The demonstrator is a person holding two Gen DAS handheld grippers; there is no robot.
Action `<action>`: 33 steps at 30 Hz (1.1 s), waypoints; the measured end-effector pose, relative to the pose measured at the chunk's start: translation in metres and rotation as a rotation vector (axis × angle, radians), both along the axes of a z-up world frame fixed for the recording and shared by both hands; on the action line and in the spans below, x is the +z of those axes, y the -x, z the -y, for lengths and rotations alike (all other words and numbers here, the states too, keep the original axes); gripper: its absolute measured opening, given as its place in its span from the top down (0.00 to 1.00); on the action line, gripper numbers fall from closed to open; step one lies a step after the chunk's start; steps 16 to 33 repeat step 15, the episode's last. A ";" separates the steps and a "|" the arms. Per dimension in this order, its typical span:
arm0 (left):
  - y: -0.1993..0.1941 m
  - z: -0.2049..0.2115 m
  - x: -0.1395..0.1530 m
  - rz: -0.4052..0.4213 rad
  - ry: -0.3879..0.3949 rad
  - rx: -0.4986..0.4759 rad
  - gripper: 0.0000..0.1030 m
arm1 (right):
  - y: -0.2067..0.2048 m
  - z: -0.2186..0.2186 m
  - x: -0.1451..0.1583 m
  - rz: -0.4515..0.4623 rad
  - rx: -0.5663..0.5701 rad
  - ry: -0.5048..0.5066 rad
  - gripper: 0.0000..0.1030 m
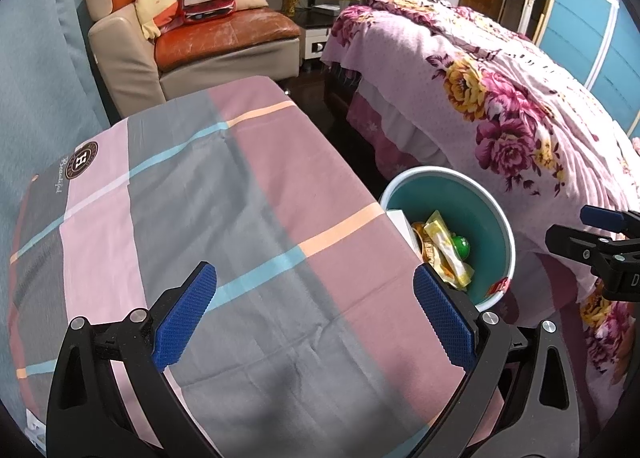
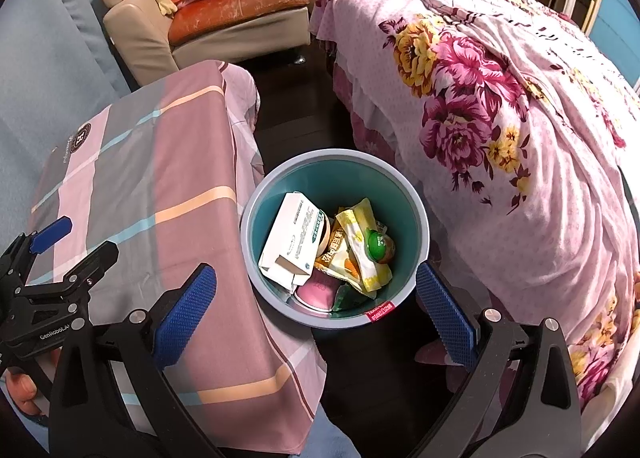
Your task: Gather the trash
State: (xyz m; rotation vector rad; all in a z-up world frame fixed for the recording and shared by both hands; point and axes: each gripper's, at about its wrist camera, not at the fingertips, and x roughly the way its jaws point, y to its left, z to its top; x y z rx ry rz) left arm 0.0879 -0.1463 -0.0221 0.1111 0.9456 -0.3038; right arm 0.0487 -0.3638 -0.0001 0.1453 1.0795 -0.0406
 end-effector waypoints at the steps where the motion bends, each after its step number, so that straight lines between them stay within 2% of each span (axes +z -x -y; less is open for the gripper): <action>1: 0.000 0.000 -0.001 -0.001 -0.001 0.000 0.04 | 0.000 0.000 -0.001 -0.001 0.000 0.000 0.07; 33: -0.001 -0.005 -0.009 -0.026 -0.005 0.017 0.04 | -0.001 0.000 -0.005 -0.006 -0.003 0.001 0.07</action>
